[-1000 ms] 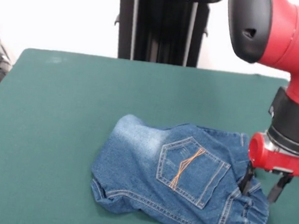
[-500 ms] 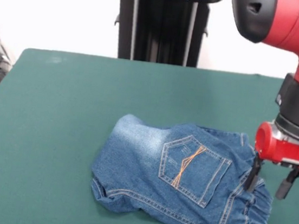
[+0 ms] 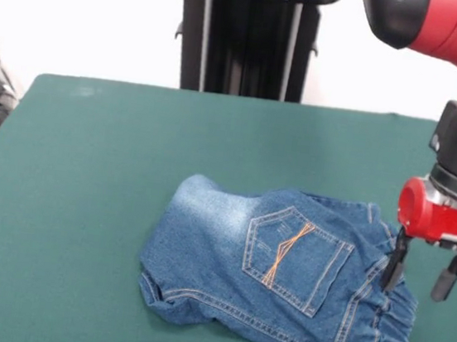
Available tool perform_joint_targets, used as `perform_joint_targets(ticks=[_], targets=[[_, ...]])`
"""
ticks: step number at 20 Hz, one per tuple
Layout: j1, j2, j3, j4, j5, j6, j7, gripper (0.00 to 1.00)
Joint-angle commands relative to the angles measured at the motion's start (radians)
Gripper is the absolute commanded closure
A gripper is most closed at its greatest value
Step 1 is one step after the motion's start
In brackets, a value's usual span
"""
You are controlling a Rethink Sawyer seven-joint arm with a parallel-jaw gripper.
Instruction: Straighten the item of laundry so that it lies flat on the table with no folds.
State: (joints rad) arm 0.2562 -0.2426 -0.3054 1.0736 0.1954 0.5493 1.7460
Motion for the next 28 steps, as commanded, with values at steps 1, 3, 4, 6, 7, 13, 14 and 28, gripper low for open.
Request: perform_joint_targets(ticks=[1,3,4,6,7,13,14,28], targets=[[-0.011,0.02,0.076,0.115,0.016,-0.013,0.211,0.0],[-0.012,0.02,0.078,0.117,0.018,-0.014,0.212,0.0],[-0.012,0.022,0.079,0.118,0.019,-0.014,0.213,0.0],[-0.017,0.026,0.089,0.126,0.023,-0.022,0.214,0.0],[-0.02,0.029,0.096,0.13,0.024,-0.026,0.212,0.0],[-0.033,0.05,0.118,0.145,0.024,-0.056,0.203,0.0],[-0.035,0.054,0.121,0.146,0.023,-0.063,0.202,0.0],[-0.028,0.122,0.136,0.119,0.037,-0.147,0.237,0.0]])
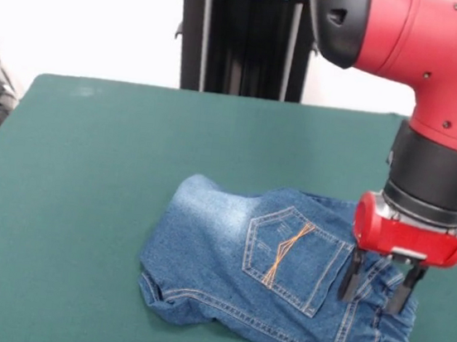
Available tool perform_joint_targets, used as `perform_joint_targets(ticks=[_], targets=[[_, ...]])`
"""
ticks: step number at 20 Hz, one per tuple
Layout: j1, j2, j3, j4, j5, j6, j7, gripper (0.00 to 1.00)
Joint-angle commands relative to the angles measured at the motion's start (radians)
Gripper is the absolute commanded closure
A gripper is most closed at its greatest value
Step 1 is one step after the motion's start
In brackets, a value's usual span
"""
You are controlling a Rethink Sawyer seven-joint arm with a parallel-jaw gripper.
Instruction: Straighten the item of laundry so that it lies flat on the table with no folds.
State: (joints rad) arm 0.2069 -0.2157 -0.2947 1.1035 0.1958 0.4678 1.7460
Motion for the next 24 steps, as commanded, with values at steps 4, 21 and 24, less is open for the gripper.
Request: perform_joint_targets(ticks=[4,21,24], targets=[[0.035,0.113,0.117,0.08,0.051,-0.079,0.262,0.0],[0.105,0.128,0.065,0.09,0.138,-0.069,0.337,0.0],[0.105,0.125,0.066,0.103,0.148,-0.066,0.331,0.0]])
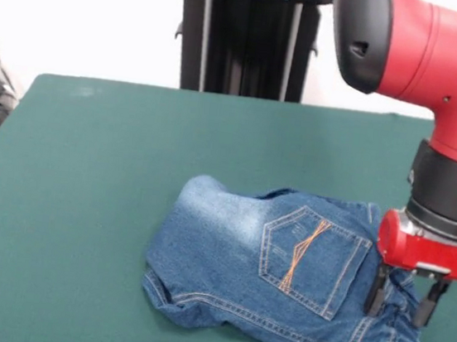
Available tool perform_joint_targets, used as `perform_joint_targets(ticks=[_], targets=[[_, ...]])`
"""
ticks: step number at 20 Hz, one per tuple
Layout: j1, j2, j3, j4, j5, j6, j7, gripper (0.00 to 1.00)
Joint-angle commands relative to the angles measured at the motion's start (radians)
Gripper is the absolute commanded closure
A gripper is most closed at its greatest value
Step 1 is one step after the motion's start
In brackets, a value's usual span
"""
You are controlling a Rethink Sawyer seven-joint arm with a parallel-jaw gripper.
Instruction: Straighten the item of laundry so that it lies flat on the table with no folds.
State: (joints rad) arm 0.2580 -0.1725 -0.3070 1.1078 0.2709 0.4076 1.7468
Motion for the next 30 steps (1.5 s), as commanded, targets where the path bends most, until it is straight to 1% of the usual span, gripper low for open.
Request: perform_joint_targets(ticks=[1,8,15,17,18,21,23,30], targets=[[0.052,0.081,0.082,0.104,0.075,-0.01,0.325,0.0],[0.023,0.086,0.141,0.148,0.096,-0.05,0.289,0.0],[-0.001,0.084,0.181,0.18,0.102,-0.107,0.251,0.0],[0.002,0.085,0.178,0.179,0.099,-0.112,0.243,0.0],[-0.001,0.084,0.184,0.187,0.112,-0.11,0.253,1.0],[-0.004,0.083,0.189,0.191,0.116,-0.115,0.256,1.0],[0.002,0.085,0.177,0.181,0.103,-0.12,0.239,1.0],[0.008,0.083,0.172,0.188,0.121,-0.109,0.251,1.0]])
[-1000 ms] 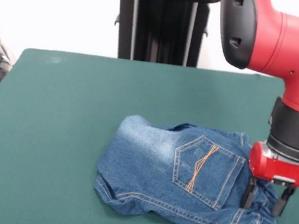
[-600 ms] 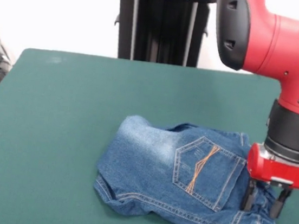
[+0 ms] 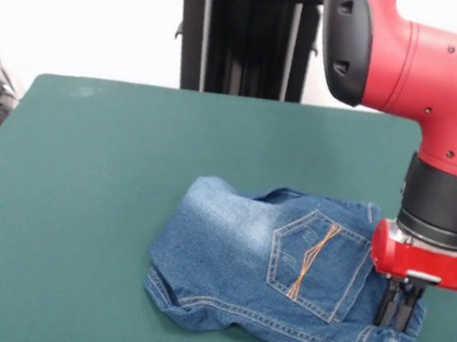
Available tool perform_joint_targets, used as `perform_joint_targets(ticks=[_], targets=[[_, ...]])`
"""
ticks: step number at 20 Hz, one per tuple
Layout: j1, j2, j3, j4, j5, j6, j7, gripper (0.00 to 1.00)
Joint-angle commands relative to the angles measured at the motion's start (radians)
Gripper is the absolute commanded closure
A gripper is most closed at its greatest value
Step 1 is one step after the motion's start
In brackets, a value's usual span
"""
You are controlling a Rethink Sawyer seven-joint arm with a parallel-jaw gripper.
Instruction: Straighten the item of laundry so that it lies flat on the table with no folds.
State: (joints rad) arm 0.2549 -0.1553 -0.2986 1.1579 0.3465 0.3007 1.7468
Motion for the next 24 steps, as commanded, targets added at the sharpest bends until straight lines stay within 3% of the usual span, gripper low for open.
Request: perform_joint_targets(ticks=[1,6,12,24], targets=[[0.012,0.066,0.162,0.138,0.047,-0.003,0.251,1.0],[0.009,0.017,0.139,0.162,0.036,0.065,0.222,1.0],[-0.047,-0.139,0.107,0.262,-0.029,0.21,0.093,1.0],[-0.214,-0.243,0.186,0.328,-0.148,0.24,-0.071,1.0]])
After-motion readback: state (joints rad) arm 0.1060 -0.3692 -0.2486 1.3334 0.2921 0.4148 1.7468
